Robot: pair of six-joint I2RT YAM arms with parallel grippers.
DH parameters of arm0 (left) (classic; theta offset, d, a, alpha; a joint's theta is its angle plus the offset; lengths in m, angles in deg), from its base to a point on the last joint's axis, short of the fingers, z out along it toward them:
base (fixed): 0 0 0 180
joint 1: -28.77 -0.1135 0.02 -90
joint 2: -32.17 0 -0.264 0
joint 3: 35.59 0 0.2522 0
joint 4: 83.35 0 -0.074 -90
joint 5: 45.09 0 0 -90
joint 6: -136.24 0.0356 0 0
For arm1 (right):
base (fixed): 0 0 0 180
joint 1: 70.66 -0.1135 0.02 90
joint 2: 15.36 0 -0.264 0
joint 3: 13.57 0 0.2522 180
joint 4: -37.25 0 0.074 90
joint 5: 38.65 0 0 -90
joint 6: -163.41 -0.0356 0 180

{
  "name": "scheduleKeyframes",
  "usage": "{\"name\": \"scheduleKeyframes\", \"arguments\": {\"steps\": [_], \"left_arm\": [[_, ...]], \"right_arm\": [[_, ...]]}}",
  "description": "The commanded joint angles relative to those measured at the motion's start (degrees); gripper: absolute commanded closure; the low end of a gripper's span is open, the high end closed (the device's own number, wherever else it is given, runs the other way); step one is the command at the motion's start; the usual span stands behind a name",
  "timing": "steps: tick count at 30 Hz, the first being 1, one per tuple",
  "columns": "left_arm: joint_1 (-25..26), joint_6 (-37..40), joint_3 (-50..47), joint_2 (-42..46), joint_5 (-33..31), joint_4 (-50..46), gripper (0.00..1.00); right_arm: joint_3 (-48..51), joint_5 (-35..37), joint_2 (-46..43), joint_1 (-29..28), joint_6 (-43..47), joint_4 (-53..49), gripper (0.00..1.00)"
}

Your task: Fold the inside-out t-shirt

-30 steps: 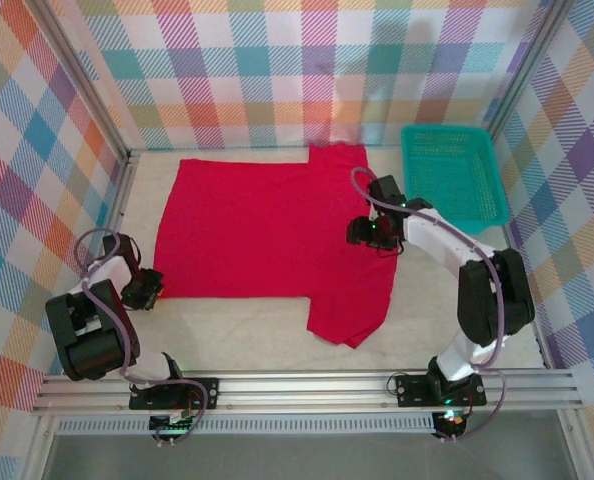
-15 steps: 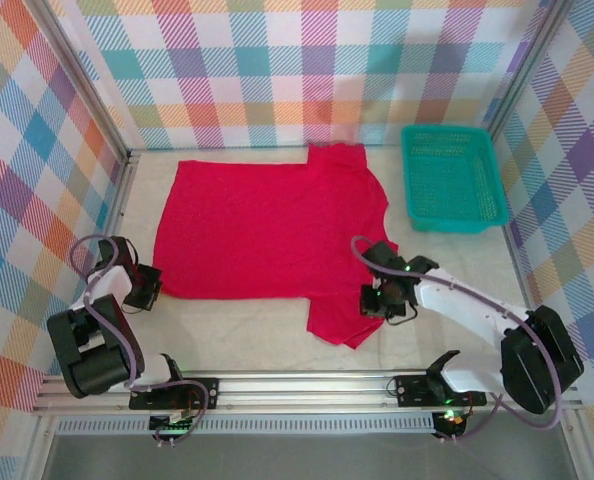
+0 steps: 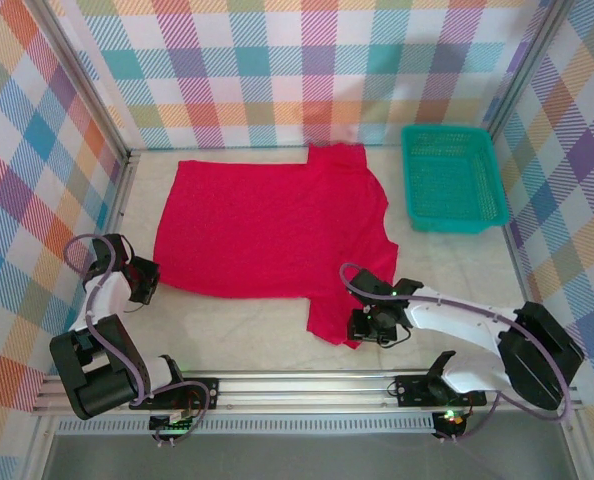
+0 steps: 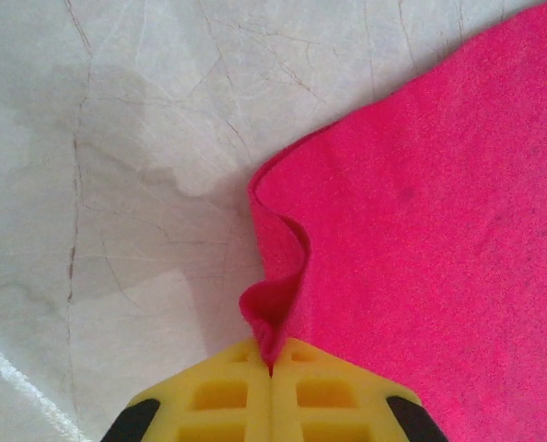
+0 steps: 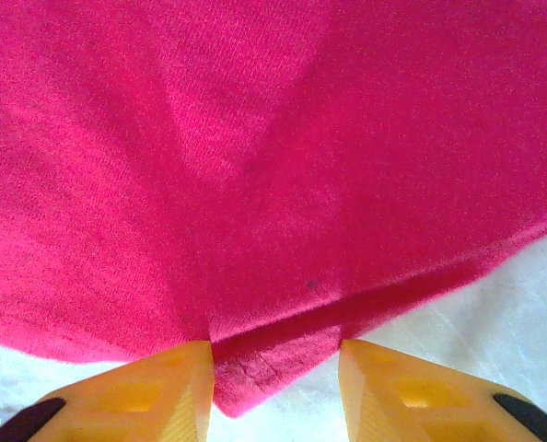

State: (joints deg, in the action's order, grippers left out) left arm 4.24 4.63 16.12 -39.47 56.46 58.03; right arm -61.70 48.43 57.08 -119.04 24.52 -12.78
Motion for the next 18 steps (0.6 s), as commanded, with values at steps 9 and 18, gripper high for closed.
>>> {"name": "scheduleKeyframes", "arguments": {"steps": [9,18], "left_arm": [[-0.3,-0.2,0.3,2.9,0.9,-2.0,1.00],[-0.3,4.7,4.7,17.1,-3.0,-18.8,1.00]], "right_arm": [[-2.3,2.4,1.9,-0.3,-1.4,-2.2,0.98],[-6.5,7.5,-19.6,-0.5,-4.3,-21.4,1.00]]}}
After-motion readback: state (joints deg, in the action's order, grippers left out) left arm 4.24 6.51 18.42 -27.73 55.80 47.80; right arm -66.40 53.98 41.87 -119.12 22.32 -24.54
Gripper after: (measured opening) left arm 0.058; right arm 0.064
